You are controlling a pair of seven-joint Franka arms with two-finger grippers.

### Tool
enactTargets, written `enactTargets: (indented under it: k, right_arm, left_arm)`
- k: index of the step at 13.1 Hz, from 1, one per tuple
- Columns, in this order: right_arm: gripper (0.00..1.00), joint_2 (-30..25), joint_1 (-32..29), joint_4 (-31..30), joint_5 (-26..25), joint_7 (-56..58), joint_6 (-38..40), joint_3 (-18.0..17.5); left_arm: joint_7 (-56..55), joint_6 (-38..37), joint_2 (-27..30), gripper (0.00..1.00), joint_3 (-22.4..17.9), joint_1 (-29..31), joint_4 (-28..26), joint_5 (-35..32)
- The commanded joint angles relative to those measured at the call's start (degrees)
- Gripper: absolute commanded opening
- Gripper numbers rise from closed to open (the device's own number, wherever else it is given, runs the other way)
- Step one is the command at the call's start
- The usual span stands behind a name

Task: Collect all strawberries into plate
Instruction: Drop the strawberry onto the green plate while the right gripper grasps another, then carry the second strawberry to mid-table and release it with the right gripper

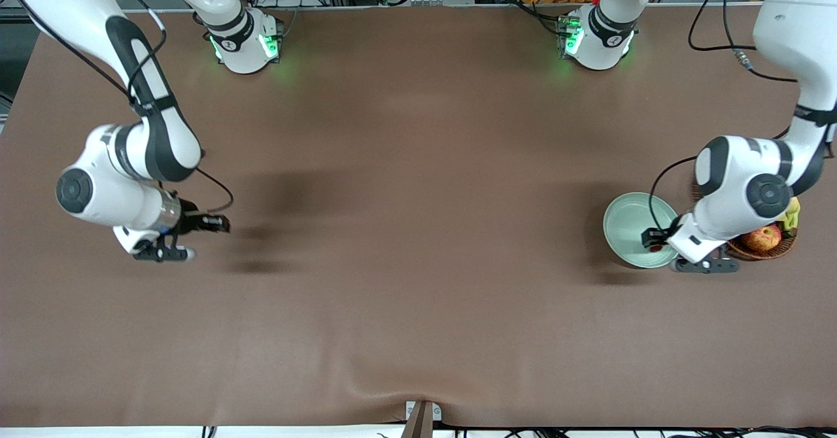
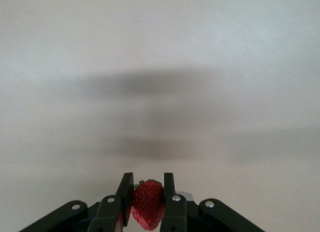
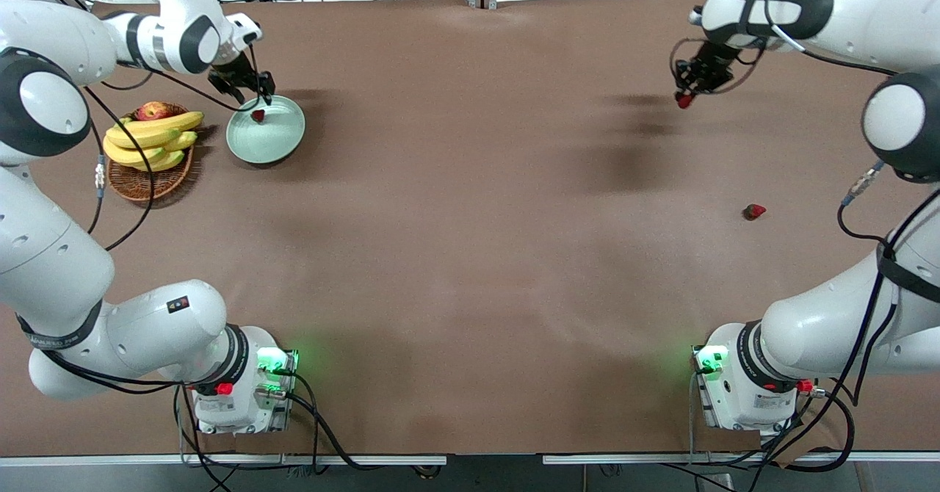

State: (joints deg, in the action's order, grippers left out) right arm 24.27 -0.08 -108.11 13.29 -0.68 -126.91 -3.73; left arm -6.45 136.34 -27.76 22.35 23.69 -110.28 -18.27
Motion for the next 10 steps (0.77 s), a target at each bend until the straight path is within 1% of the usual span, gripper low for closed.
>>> enactTargets:
  k: [1,2,5,6,7,8,10]
  right_arm:
    - [0.00,7.6,4.5,11.8,5.5,-8.6,3.0,0.2]
    - [0.00,8.9,6.5,14.0,6.9,-13.3,2.9,0.1]
    - [0.00,12.5,13.3,20.6,7.5,-29.6,2.7,0.0]
    - [0.00,13.9,16.2,22.4,8.7,-35.2,2.1,0.0]
    - [0.00,15.6,19.0,24.4,11.1,-39.6,0.7,0.1]
    - [0.00,17.1,21.8,26.0,13.0,-43.7,-2.7,0.1]
    - [0.00,20.4,26.4,27.9,13.3,-50.9,-10.9,0.1]
  left_arm:
    - [0.3,-3.0,5.3,1.00,2.3,0.7,-0.5,-0.3]
    - [-0.2,-5.1,6.0,1.00,3.6,0.7,0.8,0.3]
    - [-1.0,-15.2,6.1,1.00,6.7,0.5,7.4,5.7]
    - [-1.9,-17.7,6.1,1.00,7.8,0.4,9.1,6.3]
    - [-3.5,-19.4,6.2,1.00,9.0,0.4,10.1,6.3]
    - [-5.4,-21.0,6.5,1.00,10.4,0.4,10.7,6.3]
    - [-9.9,-24.2,6.7,1.00,13.1,0.4,11.9,6.3]
